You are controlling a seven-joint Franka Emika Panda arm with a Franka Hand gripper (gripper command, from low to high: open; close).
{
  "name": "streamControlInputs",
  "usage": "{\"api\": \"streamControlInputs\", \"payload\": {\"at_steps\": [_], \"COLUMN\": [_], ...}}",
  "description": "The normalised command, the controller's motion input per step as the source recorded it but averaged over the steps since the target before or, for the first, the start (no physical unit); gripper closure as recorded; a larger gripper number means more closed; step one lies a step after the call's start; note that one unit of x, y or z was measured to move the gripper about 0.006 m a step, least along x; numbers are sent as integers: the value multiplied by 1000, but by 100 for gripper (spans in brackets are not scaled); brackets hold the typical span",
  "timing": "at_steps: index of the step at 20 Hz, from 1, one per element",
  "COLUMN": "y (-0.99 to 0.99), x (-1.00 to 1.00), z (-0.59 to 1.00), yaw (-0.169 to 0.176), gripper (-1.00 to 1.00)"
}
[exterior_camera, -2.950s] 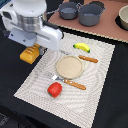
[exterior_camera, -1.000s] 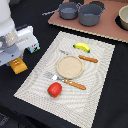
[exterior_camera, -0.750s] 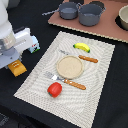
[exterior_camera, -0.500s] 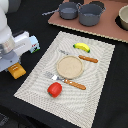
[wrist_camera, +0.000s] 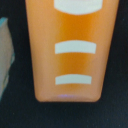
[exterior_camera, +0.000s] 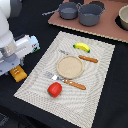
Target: Interact with the objects in diverse but meaningful ways.
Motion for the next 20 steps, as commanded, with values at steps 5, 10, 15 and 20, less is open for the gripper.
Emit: {"api": "streamControlInputs", "payload": {"at_steps": [5, 10, 15, 20], "y": [-123, -172, -233, -259], "x": [640, 683, 825, 807], "z": [487, 339, 250, 150], "yaw": [14, 23, 0, -18], "gripper": [-100, -100, -100, -100]}}
